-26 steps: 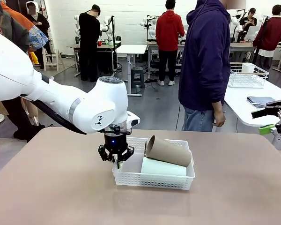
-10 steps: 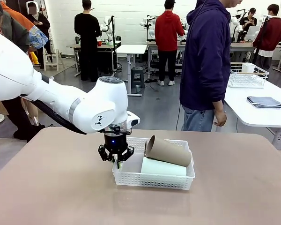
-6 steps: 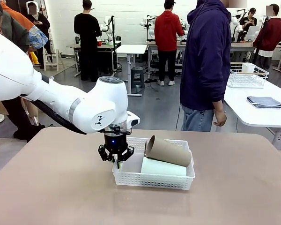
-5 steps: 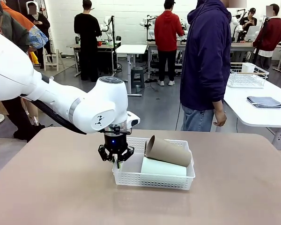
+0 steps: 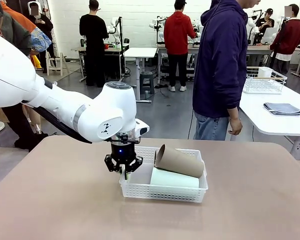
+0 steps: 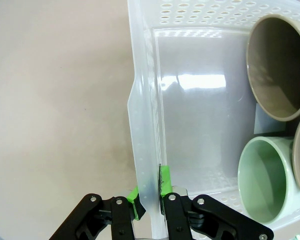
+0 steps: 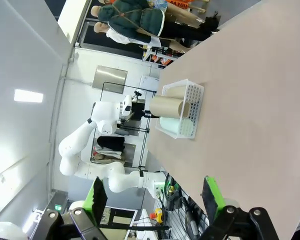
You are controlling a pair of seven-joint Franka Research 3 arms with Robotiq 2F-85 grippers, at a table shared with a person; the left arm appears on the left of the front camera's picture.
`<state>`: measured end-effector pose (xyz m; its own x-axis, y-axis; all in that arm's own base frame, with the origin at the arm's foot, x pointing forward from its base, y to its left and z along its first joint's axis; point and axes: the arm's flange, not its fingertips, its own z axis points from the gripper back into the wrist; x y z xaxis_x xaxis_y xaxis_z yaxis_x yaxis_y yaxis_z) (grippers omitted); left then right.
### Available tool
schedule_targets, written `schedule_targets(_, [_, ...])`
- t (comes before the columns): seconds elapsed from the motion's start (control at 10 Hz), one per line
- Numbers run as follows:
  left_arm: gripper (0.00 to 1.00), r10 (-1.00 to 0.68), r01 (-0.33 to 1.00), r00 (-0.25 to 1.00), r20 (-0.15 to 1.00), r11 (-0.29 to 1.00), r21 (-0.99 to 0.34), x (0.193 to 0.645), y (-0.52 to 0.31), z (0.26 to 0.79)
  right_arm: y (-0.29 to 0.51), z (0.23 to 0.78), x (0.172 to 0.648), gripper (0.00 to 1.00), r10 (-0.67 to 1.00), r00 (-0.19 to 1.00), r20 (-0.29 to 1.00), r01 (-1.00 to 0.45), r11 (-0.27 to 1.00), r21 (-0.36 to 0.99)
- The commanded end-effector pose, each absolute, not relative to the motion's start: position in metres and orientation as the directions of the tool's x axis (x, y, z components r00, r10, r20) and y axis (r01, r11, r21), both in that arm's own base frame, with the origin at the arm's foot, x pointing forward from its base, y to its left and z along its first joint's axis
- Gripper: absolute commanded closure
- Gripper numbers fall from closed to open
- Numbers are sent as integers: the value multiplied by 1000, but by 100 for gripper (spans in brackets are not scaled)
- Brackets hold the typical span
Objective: Clean and organize the cups into the basket.
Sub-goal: Move the Organizing basket back to the left side of the table.
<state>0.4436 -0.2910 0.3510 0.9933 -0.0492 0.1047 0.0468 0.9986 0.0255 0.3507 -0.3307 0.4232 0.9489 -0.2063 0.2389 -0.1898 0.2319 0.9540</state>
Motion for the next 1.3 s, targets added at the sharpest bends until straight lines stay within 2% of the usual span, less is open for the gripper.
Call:
schedule_targets(0.0, [94, -33, 13, 986, 162, 992, 123, 445, -201, 359, -329, 425, 348, 0, -197, 953, 230, -181, 240, 954])
schedule_targets(0.1, [94, -25, 13, 990, 141, 997, 82, 444, -154, 365, -329, 425, 348, 0, -197, 953, 230, -181, 240, 954])
schedule_targets(0.4, [94, 14, -46, 972, 236, 990, 131, 449, -52, 382, -329, 425, 348, 0, -197, 953, 230, -181, 240, 954])
schedule_targets(1.2, [94, 63, -75, 989, 136, 993, 88, 481, 84, 364, -329, 425, 348, 0, -197, 953, 230, -181, 240, 954])
